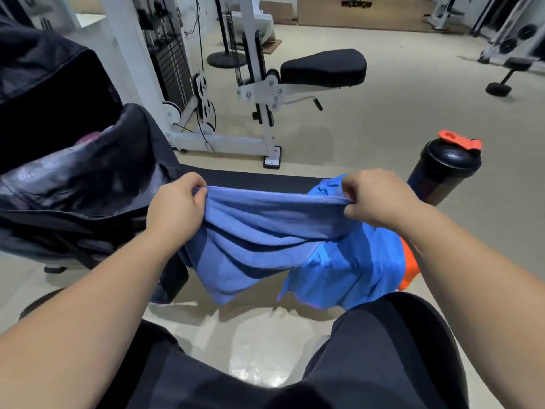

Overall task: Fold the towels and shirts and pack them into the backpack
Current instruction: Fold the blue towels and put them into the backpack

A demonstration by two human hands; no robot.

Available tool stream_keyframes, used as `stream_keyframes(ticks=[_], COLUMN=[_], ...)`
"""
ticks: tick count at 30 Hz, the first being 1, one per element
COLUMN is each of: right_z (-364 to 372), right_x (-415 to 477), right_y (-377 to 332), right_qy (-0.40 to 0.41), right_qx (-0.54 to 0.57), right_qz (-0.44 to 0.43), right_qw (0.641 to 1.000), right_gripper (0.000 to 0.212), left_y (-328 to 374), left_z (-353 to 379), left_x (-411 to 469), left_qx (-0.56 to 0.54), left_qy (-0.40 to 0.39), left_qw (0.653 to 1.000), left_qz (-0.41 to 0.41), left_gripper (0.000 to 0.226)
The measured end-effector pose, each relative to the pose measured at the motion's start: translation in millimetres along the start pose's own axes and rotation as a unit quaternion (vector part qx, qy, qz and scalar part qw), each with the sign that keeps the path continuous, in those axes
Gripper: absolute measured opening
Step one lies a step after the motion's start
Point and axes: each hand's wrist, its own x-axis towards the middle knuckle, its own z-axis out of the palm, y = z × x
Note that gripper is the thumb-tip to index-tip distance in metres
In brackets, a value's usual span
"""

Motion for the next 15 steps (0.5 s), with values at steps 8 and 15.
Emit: stream_keyframes(ticks=[8, 15], right_z=[-17.0, 14.9], right_x=[-18.3, -41.4], right_y=[38.5, 26.1], right_qy=[0.072, -0.048], right_qx=[0.082, 0.297], right_qz=[0.083, 0.059], right_qw=[0.991, 0.952], right_gripper=[0.016, 0.003], left_y=[-29.4, -16.8], left_z=[-2.1, -0.2], left_x=[-6.4, -10.2], left_qx=[-0.034, -0.095], left_qy=[0.042, -0.113], left_qw=[0.996, 0.989], left_qz=[-0.074, 0.012], left_gripper=[0.010, 0.014])
